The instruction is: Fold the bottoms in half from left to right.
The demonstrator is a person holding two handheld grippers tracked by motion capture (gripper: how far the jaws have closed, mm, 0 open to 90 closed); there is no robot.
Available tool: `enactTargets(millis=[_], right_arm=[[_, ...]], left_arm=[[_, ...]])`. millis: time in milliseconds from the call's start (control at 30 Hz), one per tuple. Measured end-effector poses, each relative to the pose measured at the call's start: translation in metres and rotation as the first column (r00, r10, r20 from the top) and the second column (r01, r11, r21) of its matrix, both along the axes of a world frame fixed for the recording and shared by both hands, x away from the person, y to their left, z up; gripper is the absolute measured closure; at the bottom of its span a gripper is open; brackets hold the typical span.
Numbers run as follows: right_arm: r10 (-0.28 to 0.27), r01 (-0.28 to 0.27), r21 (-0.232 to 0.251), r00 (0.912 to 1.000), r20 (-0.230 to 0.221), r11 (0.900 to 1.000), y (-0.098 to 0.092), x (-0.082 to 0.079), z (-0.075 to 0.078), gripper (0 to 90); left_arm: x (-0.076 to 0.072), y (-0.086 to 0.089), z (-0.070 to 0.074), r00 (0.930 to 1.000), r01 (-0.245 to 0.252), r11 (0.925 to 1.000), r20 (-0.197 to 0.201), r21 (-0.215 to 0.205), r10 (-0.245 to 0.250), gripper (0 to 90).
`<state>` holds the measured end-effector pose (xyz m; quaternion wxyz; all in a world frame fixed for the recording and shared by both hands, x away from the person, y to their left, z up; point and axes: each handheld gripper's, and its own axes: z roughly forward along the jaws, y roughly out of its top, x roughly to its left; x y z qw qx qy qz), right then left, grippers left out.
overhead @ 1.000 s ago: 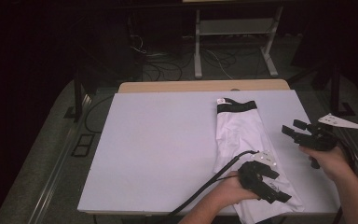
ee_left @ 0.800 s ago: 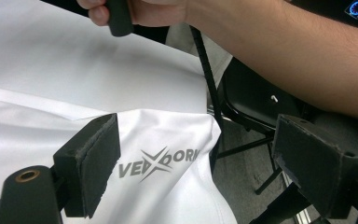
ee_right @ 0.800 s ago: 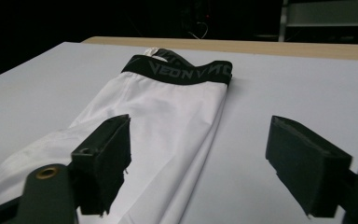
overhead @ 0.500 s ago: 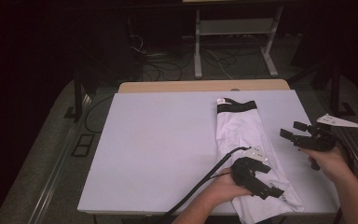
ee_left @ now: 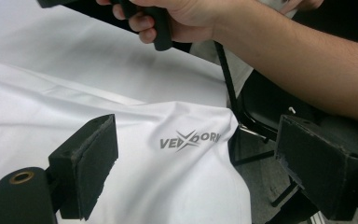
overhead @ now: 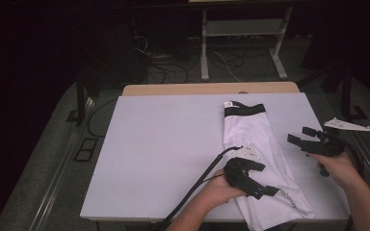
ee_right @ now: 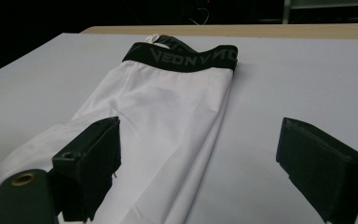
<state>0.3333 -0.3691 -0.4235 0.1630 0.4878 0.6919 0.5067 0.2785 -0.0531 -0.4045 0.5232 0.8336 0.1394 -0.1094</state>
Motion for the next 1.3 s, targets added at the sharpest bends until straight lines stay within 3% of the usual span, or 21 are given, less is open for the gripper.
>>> enactTargets(millis=[400,433,567,667,733,767,1200,1267,1300], right_arm=[[0.009,-0.009,-0.002,1.0000,-0.003,1.000,0.003,0.000,0.000,13.3],[0.012,-0.012,-0.004,0.9999,-0.007,1.000,0.004,-0.001,-0.001,13.3],[0.013,-0.013,-0.003,0.9999,-0.008,1.000,0.004,-0.001,-0.001,13.3],[0.013,-0.013,-0.003,0.9999,-0.008,1.000,0.004,-0.001,-0.001,13.2],[0.013,-0.013,-0.003,0.9999,-0.008,1.000,0.004,-0.001,-0.001,13.2],[0.012,-0.012,-0.001,0.9999,-0.007,1.000,0.004,-0.001,0.000,13.2],[0.016,-0.016,0.001,0.9999,-0.006,1.000,0.005,-0.001,0.000,13.2],[0.016,-0.016,0.002,0.9999,-0.003,1.000,0.005,-0.001,0.000,13.2],[0.016,-0.016,0.002,0.9999,-0.003,1.000,0.005,-0.001,0.000,13.2]], left_arm=[[0.004,0.020,-0.001,0.9989,-0.047,0.9989,0.001,-0.001,0.047,11.4],[0.006,0.032,0.001,0.9971,-0.075,0.9971,0.007,-0.007,0.075,11.3],[0.007,0.035,0.001,0.9965,-0.083,0.9965,0.007,-0.010,0.083,11.3],[0.008,0.051,0.000,0.9935,-0.113,0.9935,0.010,-0.011,0.113,11.2],[0.008,0.051,0.000,0.9935,-0.113,0.9935,0.010,-0.011,0.113,11.3],[0.007,0.062,-0.001,0.9908,-0.135,0.9909,0.011,-0.007,0.135,11.0],[0.004,0.095,0.000,0.9808,-0.194,0.9808,0.015,-0.014,0.195,10.4],[0.001,0.112,0.000,0.9765,-0.214,0.9766,0.022,-0.017,0.215,10.2],[0.001,0.112,0.000,0.9765,-0.214,0.9766,0.022,-0.017,0.215,10.2]])
